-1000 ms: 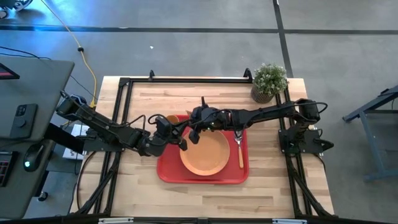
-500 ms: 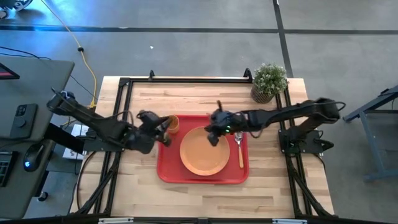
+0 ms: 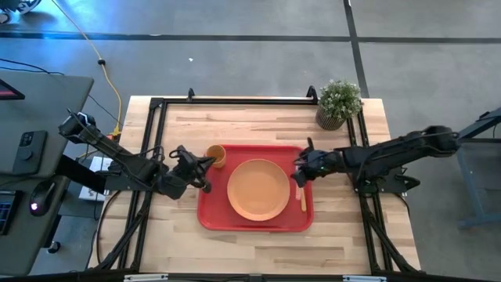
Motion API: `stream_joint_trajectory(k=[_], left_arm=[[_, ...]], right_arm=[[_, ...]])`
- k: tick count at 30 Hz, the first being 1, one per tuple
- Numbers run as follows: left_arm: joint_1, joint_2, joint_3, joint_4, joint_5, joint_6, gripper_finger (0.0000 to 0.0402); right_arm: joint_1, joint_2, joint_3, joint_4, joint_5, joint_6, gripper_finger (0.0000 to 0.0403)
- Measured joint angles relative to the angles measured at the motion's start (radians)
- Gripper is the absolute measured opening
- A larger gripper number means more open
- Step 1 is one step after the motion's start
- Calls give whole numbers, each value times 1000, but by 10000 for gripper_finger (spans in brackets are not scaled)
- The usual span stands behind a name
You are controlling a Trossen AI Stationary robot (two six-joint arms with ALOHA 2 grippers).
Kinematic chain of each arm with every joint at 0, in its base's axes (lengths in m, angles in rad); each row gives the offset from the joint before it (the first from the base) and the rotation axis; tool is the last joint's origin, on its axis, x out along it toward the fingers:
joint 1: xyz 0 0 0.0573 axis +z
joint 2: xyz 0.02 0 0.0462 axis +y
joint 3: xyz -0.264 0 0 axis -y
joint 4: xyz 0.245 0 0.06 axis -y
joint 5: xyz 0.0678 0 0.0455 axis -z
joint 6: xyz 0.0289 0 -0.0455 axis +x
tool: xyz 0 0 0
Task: Pick and place plate/cup/fork/spoon on tray
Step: Put the orange fork on the red tray to the left of the orange spoon
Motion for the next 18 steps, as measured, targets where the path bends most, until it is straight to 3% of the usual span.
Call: stream_joint_trajectory(k=[6,13,18], left_arm=[[9,-6,-6,67,14,114,3],[20,-3,-4,74,27,131,3],[28,-4,-3,82,33,131,1]], right_arm=[[9,-7,-39,46,-12,43,8],[60,136,-43,148,-34,110,9],[64,187,-34,171,-30,136,42]])
